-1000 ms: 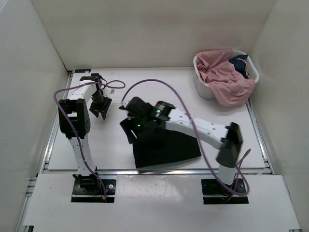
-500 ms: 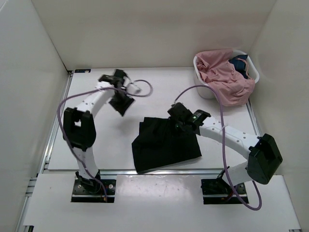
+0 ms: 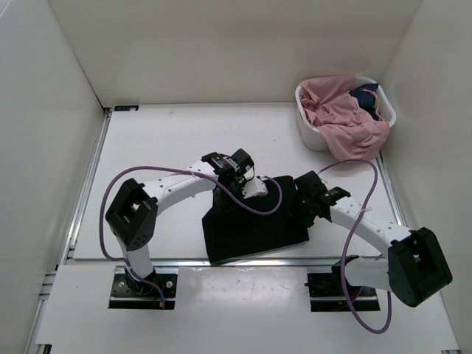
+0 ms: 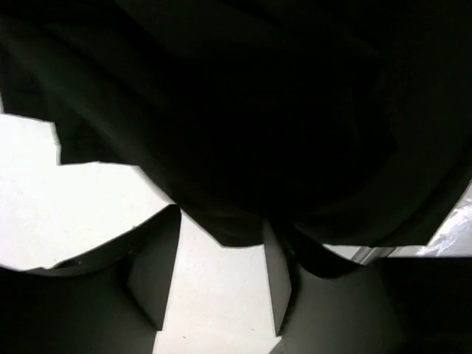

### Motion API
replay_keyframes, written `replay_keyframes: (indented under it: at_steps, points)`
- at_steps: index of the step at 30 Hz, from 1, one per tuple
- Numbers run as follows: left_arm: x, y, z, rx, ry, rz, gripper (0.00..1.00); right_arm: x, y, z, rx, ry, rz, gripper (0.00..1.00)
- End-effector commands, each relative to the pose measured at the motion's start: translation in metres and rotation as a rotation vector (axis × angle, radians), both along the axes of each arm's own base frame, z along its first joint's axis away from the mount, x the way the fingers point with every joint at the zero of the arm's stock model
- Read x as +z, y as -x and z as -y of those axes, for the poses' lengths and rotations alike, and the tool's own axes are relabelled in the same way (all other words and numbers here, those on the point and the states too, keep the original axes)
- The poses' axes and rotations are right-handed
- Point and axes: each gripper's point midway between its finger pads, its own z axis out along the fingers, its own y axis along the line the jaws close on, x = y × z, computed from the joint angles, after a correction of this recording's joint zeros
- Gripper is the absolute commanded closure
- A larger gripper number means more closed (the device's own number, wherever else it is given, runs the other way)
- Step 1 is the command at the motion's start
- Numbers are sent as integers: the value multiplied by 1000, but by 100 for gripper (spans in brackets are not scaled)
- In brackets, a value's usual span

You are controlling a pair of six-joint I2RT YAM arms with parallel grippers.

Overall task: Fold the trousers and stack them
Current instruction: Fold the trousers

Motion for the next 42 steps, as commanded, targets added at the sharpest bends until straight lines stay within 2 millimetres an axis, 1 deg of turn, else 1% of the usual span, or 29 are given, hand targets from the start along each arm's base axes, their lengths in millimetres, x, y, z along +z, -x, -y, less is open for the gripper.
replay_keyframes:
  at_steps: [1,2,3,5,6,9,10,12,13,14,17,18,21,23,25,26,28,29,30,32,33,34,35,36,37,38,39,41,42]
  points:
    - [-13,-1,3,40,-15,5,42,-2,-1,1,-65,-35,-3,53]
    - [-13,-4,6,40,-13,7,47,-5,0,5,-76,-30,-10,53]
    - [-13,-3,10,46,5,1,63,-5,-1,4,-86,-34,-12,53]
    - [-16,-10,10,69,3,7,86,-8,2,4,-91,-45,-17,53]
    - [-12,-12,13,85,15,12,86,-7,0,3,-91,-52,-7,53]
    - [-4,-39,6,183,33,43,86,-10,2,4,-99,-51,-16,53]
    - [2,-58,-7,259,32,73,86,-12,5,5,-100,-46,-24,53]
    - [11,-88,-18,336,47,117,86,-13,8,5,-104,-56,-32,53]
    - [17,-106,-36,409,59,131,86,-13,8,4,-115,-61,-34,53]
    - [19,-119,-41,437,67,140,86,-15,9,3,-110,-72,-38,53]
    - [19,-138,-59,509,83,134,86,-20,12,2,-115,-82,-44,53]
    - [19,-138,-59,509,83,134,84,-20,12,2,-115,-82,-44,53]
    - [2,-135,-67,521,43,106,70,-17,8,-2,-110,-102,-30,53]
    - [-7,-135,-81,562,-8,111,64,-10,3,-7,-104,-127,-8,53]
    - [-7,-140,-92,611,-23,125,56,5,-7,-11,-106,-146,41,52]
    - [-6,-145,-105,652,-37,137,55,10,-10,-9,-96,-137,61,52]
    - [6,-157,-115,682,-36,175,55,33,-23,-10,-85,-129,126,48]
    - [10,-156,-115,682,-37,174,55,44,-31,-5,-66,-97,175,48]
    - [29,-160,-119,696,-13,201,55,64,-41,-5,-58,-84,217,47]
    - [44,-157,-120,698,7,223,55,82,-54,-3,-33,-38,264,47]
    - [52,-152,-106,665,45,222,55,83,-60,-1,12,8,268,47]
    - [63,-143,-99,644,81,224,55,98,-72,0,11,29,296,47]
    - [65,-137,-90,608,107,207,55,100,-77,1,20,45,289,47]
    - [66,-126,-74,556,161,164,54,91,-81,0,53,82,256,45]
    - [71,-125,-68,543,197,157,40,96,-88,2,49,94,249,41]
    - [71,-122,-61,509,208,147,37,93,-92,7,43,110,230,29]
    - [73,-127,-57,477,226,163,34,87,-95,7,55,125,212,25]
    - [72,-126,-41,413,253,161,30,81,-100,18,34,151,196,16]
    - [69,-129,-38,396,260,161,30,82,-104,21,19,148,205,16]
